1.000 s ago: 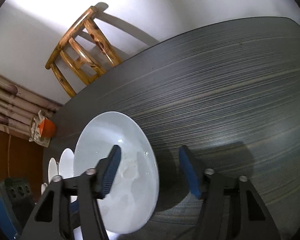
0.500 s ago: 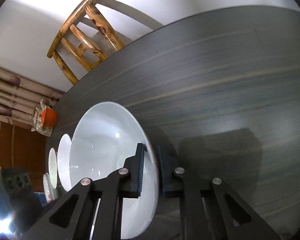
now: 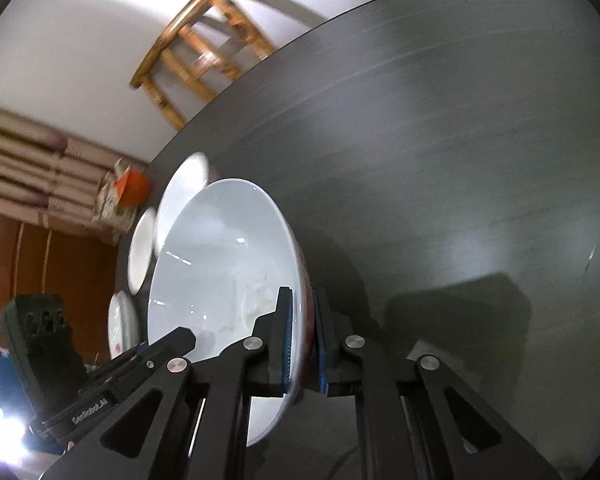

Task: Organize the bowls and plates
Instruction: 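Grasp the rim of the large white bowl with the right tool, then carry the large white bowl beside the plate stack and open the right tool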

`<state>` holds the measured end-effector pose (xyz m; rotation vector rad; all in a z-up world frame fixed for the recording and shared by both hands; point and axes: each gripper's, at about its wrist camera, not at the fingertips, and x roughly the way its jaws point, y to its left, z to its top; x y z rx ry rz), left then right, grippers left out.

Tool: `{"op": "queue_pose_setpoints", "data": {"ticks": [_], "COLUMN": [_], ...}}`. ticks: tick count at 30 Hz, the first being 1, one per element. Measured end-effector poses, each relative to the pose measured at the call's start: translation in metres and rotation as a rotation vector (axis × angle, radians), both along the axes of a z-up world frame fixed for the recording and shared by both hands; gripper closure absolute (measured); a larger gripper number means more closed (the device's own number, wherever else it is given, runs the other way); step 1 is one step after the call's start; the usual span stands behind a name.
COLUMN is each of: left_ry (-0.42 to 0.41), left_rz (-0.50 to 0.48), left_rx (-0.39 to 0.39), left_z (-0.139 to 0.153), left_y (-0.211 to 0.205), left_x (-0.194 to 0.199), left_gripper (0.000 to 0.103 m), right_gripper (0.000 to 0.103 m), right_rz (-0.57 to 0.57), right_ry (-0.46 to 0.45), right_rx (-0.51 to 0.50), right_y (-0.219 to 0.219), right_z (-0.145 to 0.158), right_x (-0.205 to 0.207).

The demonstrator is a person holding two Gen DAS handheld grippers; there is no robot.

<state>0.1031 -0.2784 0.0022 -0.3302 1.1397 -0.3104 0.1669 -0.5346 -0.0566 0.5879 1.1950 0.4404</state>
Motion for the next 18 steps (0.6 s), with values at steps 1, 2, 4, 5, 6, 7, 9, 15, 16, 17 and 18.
{"op": "queue_pose_setpoints", "data": {"ticks": [1,2,4,5,6,7,9,15,16,17,18], "left_ry": [-0.002,-0.003,-0.011,-0.016,-0.020,-0.022,-0.025,-0.042,-0.045,-0.049,-0.050], "left_rz": [0.008,0.012,0.019,0.029,0.033,0.036,0.053,0.076,0.075,0.076,0.077], "left_rx": [0.008,0.014,0.027,0.034,0.039,0.043,0.044,0.036,0.036,0.031,0.027], "left_z": [0.002,0.002,0.005,0.006,0.007,0.006,0.002,-0.009,-0.011,-0.014,-0.017], "left_y": [0.009,0.014,0.031,0.042,0.049,0.055,0.071,0.102,0.104,0.108,0.110], "left_x": [-0.011,-0.015,-0.030,-0.038,-0.045,-0.049,-0.059,-0.075,-0.074,-0.075,-0.076], "left_gripper": [0.083,0.083,0.083,0.083,0.083,0.083,0.083,0.083,0.083,0.083,0.083], "right_gripper": [0.091,0.091,0.090,0.090,0.090,0.090,0.090,0.089,0.089,0.089,0.089], "right_rz": [0.010,0.014,0.029,0.034,0.040,0.049,0.062,0.099,0.104,0.106,0.110], "right_ry": [-0.003,-0.006,-0.009,-0.010,-0.010,-0.008,-0.004,0.003,-0.004,-0.009,-0.016], "right_rx": [0.007,0.011,0.024,0.030,0.037,0.044,0.044,0.011,-0.004,-0.014,-0.026], "right_y": [0.012,0.020,0.039,0.047,0.055,0.065,0.082,0.126,0.133,0.138,0.143], "right_z": [0.001,0.001,0.002,0.002,0.002,0.002,-0.001,-0.009,-0.008,-0.007,-0.007], "right_x": [-0.011,-0.019,-0.036,-0.042,-0.048,-0.054,-0.064,-0.084,-0.084,-0.086,-0.087]}}
